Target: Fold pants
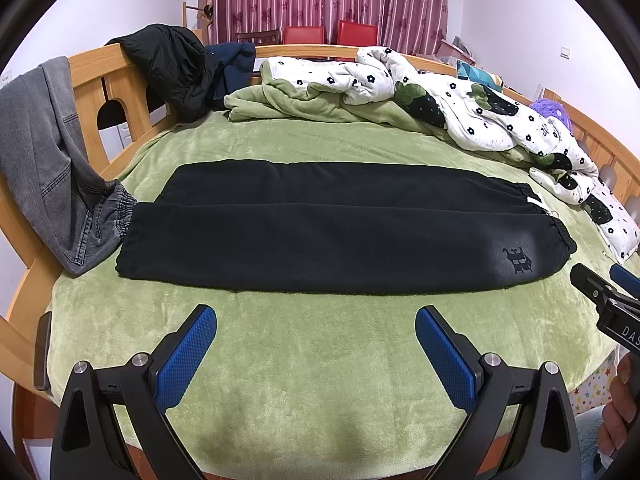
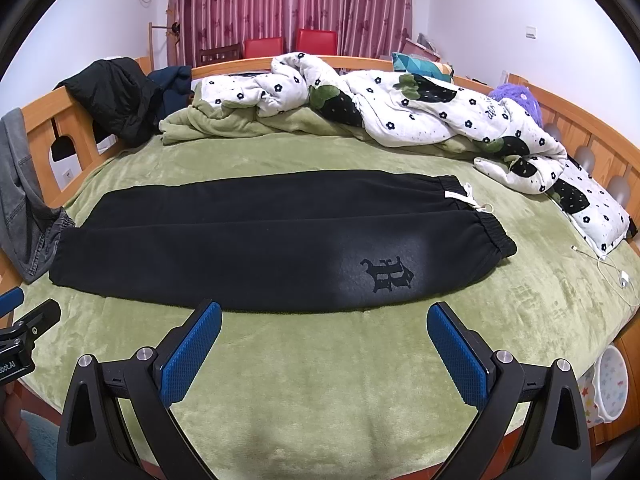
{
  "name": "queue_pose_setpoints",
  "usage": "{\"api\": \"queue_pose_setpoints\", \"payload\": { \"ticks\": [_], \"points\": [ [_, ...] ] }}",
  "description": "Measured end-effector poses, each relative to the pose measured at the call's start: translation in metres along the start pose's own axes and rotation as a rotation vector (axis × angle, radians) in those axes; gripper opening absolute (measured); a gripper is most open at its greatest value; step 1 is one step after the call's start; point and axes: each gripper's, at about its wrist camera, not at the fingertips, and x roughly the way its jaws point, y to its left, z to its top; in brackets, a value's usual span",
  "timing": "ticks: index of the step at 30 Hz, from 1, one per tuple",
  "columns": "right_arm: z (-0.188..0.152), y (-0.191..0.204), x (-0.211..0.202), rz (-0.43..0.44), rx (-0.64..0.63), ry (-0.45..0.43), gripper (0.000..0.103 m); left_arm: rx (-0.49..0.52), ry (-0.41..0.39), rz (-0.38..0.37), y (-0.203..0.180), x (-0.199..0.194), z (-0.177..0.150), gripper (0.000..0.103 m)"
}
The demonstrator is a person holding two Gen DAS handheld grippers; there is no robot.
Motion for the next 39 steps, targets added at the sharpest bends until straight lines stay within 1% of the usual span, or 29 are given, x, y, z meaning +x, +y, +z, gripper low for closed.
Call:
{"api": "queue_pose_setpoints", "payload": {
  "ticks": [16, 31, 36, 39],
  "points": [
    [0.000, 0.001, -0.002, -0.001, -0.008, -0.010, 0.101, -0.006, -0.003, -0.012, 0.001, -0.002, 0.000, 0.100],
    [0.001, 0.009, 0.006, -0.014, -0.036, -0.005, 0.101, 0.002, 0.020, -0.039, -0.004, 0.009, 0.005, 0.100],
    [0.001, 0.009, 0.009, -0.011, -0.032, -0.006, 0.101, 0.005, 0.024, -0.035, -0.003, 0.013, 0.006, 0.100],
    [0.001, 0.008, 0.010, -0.024, -0.039, -0.001, 0.101, 0.004, 0.027, -0.037, -0.003, 0.015, 0.006, 0.100]
  ]
}}
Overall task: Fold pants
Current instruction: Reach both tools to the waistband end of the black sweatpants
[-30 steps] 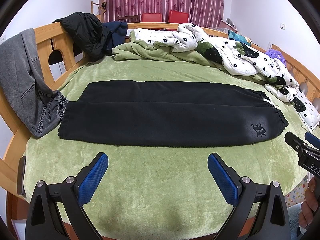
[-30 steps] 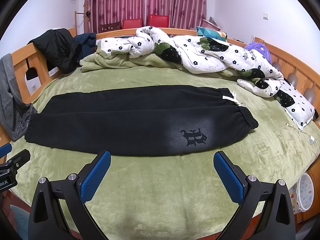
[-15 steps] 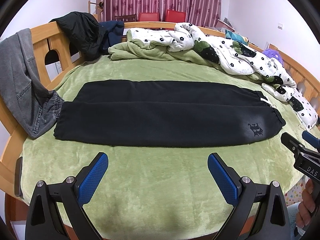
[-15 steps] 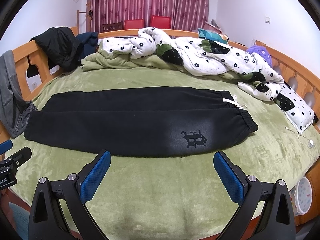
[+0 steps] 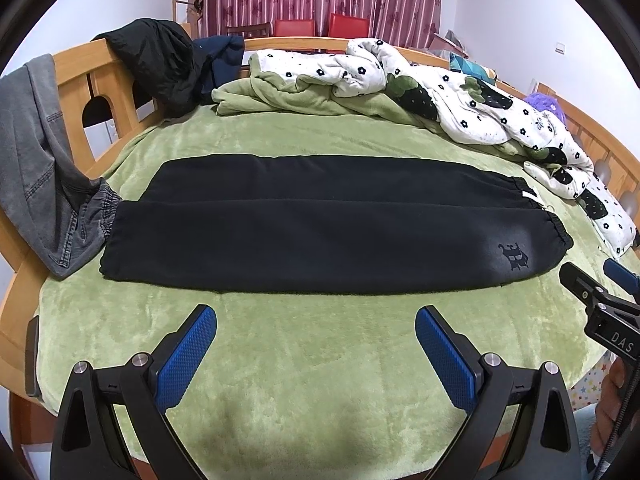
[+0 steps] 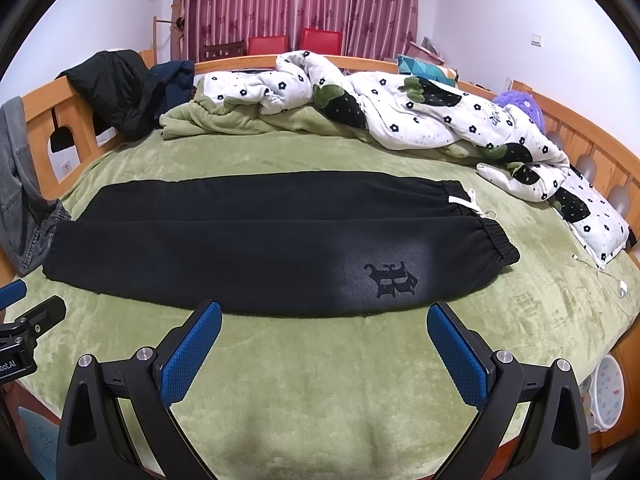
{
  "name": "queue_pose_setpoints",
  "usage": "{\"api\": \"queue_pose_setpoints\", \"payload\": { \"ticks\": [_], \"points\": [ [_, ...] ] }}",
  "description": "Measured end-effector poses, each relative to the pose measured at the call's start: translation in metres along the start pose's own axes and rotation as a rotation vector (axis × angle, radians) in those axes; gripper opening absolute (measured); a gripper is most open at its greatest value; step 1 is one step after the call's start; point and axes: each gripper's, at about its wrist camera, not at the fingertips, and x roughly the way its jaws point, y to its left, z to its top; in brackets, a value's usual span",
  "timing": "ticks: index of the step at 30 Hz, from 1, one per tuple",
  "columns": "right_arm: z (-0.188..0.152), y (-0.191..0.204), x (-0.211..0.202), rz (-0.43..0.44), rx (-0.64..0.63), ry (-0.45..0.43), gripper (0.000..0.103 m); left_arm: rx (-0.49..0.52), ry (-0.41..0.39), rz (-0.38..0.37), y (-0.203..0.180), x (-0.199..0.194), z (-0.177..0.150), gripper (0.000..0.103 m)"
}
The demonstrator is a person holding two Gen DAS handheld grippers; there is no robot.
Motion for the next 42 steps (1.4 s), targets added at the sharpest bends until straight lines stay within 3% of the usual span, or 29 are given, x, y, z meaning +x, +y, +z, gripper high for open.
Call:
{"api": "queue_pose_setpoints", "payload": {
  "ticks": [27, 30, 34, 39, 42],
  "points": [
    [0.010, 0.020, 0.038, 0.076, -0.011, 0.071, 0.100, -0.019, 0.050, -0.027, -0.011, 0.032, 0.010, 0.100],
    [0.012, 0.023, 0.039, 0.090, -0.014, 0.059, 0.100, -0.048, 0.026, -0.029, -0.009, 0.032, 0.014, 0.100],
    [0.017, 0.019, 0.032, 0.088, 0.009, 0.006, 0.091, -0.104, -0.003, -0.030, -0.002, 0.036, 0.020, 0.100],
    [0.037, 0.006, 0.024, 0.145, 0.071, -0.034, 0.091, -0.166, 0.010, -0.121, 0.011, 0.047, 0.039, 0.099],
    [0.061, -0.008, 0.014, 0.156, 0.068, -0.081, 0.090, -0.185, -0.026, -0.126, 0.026, 0.044, 0.058, 0.099]
  ]
}}
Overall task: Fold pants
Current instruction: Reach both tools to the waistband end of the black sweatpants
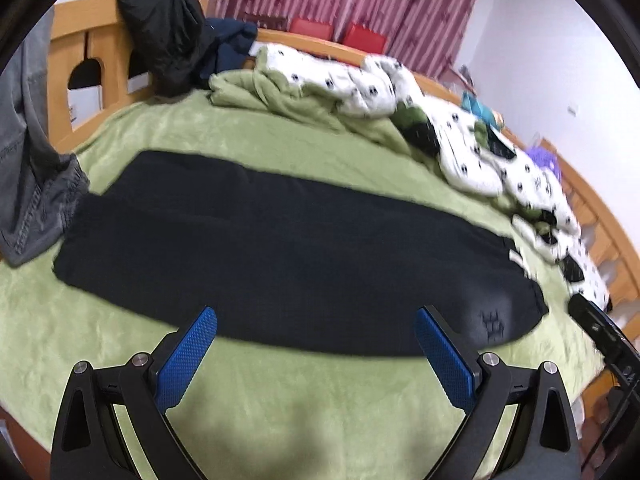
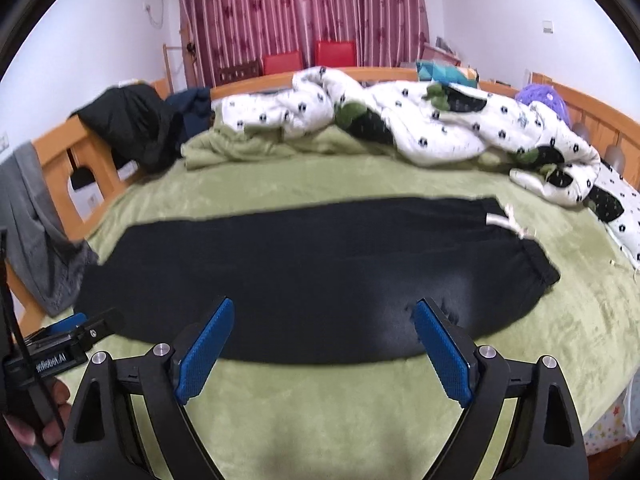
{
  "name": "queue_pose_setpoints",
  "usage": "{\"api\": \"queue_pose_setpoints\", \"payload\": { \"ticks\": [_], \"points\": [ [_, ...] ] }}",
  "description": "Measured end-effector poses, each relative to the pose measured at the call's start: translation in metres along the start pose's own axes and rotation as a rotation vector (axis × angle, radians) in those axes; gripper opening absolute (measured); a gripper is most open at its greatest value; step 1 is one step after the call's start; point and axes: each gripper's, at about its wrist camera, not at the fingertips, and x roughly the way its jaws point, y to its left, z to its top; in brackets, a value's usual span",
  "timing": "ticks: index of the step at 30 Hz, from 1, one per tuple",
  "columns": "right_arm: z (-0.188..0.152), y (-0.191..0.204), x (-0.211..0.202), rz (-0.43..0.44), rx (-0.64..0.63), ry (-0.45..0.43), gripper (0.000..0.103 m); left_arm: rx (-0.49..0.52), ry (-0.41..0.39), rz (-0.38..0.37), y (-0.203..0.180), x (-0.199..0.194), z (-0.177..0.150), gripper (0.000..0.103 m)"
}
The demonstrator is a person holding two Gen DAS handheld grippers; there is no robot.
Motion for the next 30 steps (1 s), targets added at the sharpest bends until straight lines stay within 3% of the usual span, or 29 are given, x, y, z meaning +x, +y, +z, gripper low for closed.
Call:
{"api": "queue_pose_setpoints", "payload": {
  "ticks": [3, 7, 15, 21, 24, 26, 30],
  "points": [
    [0.015, -0.021, 0.003, 0.005, -0.005, -0.010, 0.090, 0.033, 0.000, 0.007, 0.016, 0.005, 0.016, 0.099],
    [0.010, -0.064, 0.033, -0.028, 0.015, 0.047, 0.090, 0.063, 0.027, 0.082, 0.047, 0.025, 0.012, 0.099],
    [-0.044, -0.159, 0.087, -0.066, 0.187, 0.170, 0.079, -0.077, 0.097, 0.124, 0.120, 0.063, -0.016, 0.099],
    [-0.084, -0.190, 0.112, -0.095, 0.233, 0.231, 0.070, -0.198, 0.141, 0.082, 0.161, 0.085, -0.043, 0.099],
    [-0.096, -0.195, 0.121, -0.077, 0.256, 0.244, 0.065, -0.259, 0.170, 0.045, 0.173, 0.098, -0.051, 0.093],
    [-0.100, -0.195, 0.125, -0.066, 0.263, 0.234, 0.051, -0.309, 0.191, 0.009, 0.180, 0.107, -0.057, 0.090],
    [-0.102, -0.198, 0.136, -0.030, 0.305, 0.225, 0.050, -0.342, 0.158, 0.005, 0.186, 0.113, -0.058, 0.086]
  ]
}}
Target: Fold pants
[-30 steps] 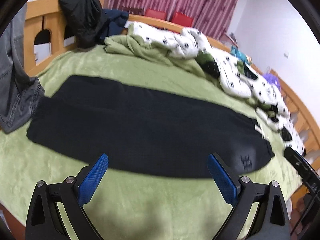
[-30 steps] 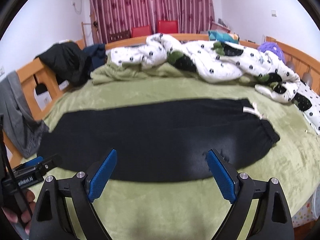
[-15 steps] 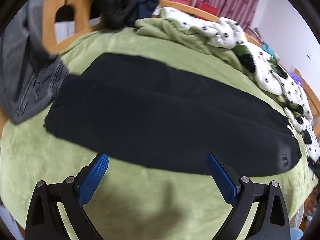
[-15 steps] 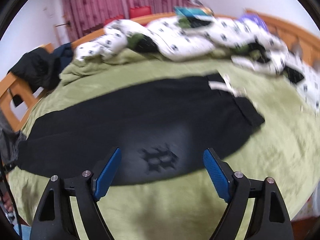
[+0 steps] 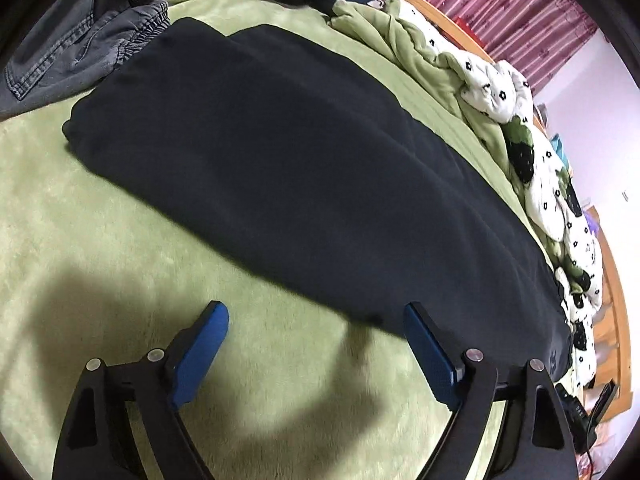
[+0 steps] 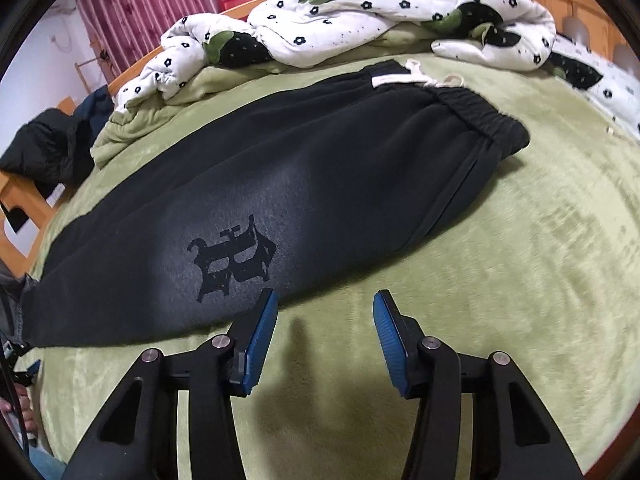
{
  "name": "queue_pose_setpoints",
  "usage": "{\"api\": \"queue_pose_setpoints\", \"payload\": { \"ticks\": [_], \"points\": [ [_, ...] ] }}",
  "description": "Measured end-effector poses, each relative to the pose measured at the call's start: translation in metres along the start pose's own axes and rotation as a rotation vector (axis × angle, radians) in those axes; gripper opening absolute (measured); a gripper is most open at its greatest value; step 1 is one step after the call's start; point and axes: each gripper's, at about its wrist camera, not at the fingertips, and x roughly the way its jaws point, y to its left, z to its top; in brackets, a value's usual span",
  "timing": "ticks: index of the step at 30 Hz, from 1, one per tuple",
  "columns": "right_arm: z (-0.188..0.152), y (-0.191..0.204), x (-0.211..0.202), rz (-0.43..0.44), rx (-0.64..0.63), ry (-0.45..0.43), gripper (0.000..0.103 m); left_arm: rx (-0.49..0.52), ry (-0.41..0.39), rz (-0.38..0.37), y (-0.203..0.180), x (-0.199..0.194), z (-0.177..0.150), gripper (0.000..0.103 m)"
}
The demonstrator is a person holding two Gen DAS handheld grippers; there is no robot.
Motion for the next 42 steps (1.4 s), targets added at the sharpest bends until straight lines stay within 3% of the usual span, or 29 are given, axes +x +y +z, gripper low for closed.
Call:
{"api": "queue_pose_setpoints", "payload": {
  "ticks": [5, 9, 11, 12, 13, 16, 22, 27, 34, 42],
  "points": [
    [0.005, 0.000, 0.020, 0.033, 0.043, 0.024, 0.050, 0.004, -0.005, 0.026, -0.002, 0.010, 0.010, 0.077],
    [0.010, -0.002, 0.035, 0.064, 0.096, 0.011, 0.047, 0.023, -0.017, 0.063, -0.007, 0.013, 0.018, 0.059],
    [0.015, -0.002, 0.038, 0.049, 0.120, 0.000, 0.034, 0.003, -0.025, 0.077, -0.005, 0.012, 0.023, 0.044],
    [0.018, -0.002, 0.038, 0.049, 0.131, -0.007, 0.031, -0.007, -0.020, 0.076, -0.003, 0.013, 0.026, 0.030],
    [0.021, 0.000, 0.037, 0.042, 0.142, -0.024, 0.021, -0.004, -0.011, 0.076, -0.003, 0.014, 0.029, 0.020],
    [0.034, 0.011, 0.025, 0.045, 0.121, -0.075, 0.014, 0.022, -0.017, 0.074, -0.005, 0.007, 0.033, 0.012],
    [0.074, 0.039, -0.013, 0.089, 0.014, -0.184, 0.013, 0.120, -0.142, 0.043, -0.035, -0.032, 0.062, 0.011],
    [0.115, 0.054, -0.018, 0.115, -0.008, -0.229, 0.013, 0.148, -0.209, 0.041, -0.059, -0.037, 0.101, 0.011],
    [0.151, 0.073, 0.009, 0.104, -0.052, -0.250, 0.013, 0.208, -0.289, 0.107, -0.093, -0.007, 0.148, 0.011],
    [0.174, 0.098, 0.070, 0.037, -0.097, -0.224, 0.013, 0.261, -0.289, 0.196, -0.118, 0.054, 0.174, 0.011]
  ]
}}
